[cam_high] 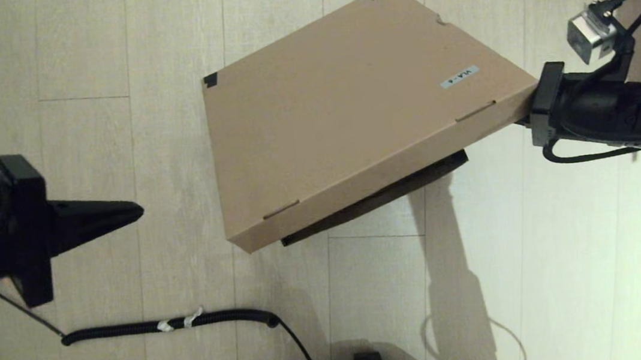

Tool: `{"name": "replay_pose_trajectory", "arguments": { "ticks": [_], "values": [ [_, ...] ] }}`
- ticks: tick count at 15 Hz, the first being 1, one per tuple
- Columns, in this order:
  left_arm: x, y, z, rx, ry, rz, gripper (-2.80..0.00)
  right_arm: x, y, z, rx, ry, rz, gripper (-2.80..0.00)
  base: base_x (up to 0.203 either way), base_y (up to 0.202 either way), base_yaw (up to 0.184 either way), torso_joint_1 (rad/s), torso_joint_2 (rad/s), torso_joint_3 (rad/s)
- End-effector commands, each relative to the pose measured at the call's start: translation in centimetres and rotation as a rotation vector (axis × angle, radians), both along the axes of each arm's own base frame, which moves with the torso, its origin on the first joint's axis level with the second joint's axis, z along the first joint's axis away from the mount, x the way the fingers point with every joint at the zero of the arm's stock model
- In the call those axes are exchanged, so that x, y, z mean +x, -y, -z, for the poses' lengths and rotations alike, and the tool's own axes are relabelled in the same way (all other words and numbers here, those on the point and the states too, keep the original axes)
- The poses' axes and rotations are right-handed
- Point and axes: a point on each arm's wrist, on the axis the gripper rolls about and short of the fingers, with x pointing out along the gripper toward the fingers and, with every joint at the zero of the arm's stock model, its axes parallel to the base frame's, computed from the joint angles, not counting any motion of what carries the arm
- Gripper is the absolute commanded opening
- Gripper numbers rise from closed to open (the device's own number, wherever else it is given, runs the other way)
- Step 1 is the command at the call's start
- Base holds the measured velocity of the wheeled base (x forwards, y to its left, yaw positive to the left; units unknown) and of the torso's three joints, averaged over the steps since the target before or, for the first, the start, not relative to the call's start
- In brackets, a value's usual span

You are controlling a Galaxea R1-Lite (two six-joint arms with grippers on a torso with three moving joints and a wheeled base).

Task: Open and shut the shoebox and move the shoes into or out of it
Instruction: Open the shoe box

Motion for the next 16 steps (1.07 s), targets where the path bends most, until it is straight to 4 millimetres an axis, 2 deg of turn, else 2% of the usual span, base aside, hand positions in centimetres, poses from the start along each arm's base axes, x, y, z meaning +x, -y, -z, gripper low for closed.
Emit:
{"name": "replay_pose_trajectory", "arguments": {
  "ticks": [1, 4, 7, 10, 12, 16],
  "values": [
    [-1.4, -0.2, 0.6, -0.167, 0.019, -0.024, -2.8, 0.0, -0.2, -0.4, 0.006, 0.013, -0.008, -2.8, 0.0, 0.0, 0.0, 0.0, 0.0, 0.0],
    [-2.3, -0.4, 2.8, -0.312, 0.039, -0.045, -2.8, 0.1, -0.2, -1.0, 0.009, 0.027, -0.008, -2.8, 0.0, 0.0, 0.0, 0.0, 0.0, 0.0],
    [-5.0, -0.8, 4.2, -0.338, 0.054, -0.045, -2.8, 1.0, -0.4, -2.0, 0.016, 0.033, -0.011, -2.8, 0.0, 0.0, 0.0, 0.0, 0.0, 0.0],
    [-6.4, -0.9, 5.9, -0.43, -0.035, -0.032, -2.8, 1.6, -1.2, -4.0, 0.065, 0.053, -0.035, -2.8, 0.0, 0.0, 0.0, 0.0, 0.0, 0.0],
    [-7.3, -0.9, 6.3, -0.527, -0.096, 0.007, -2.8, 1.7, -1.8, -4.6, 0.074, 0.047, -0.052, -2.8, 0.0, 0.0, 0.0, 0.0, 0.0, 0.0],
    [-6.9, -0.8, 6.4, -0.765, -0.158, 0.028, -2.8, 1.4, -2.4, -5.0, 0.078, 0.057, -0.074, -2.8, 0.0, 0.0, 0.0, 0.0, 0.0, 0.0]
  ]
}}
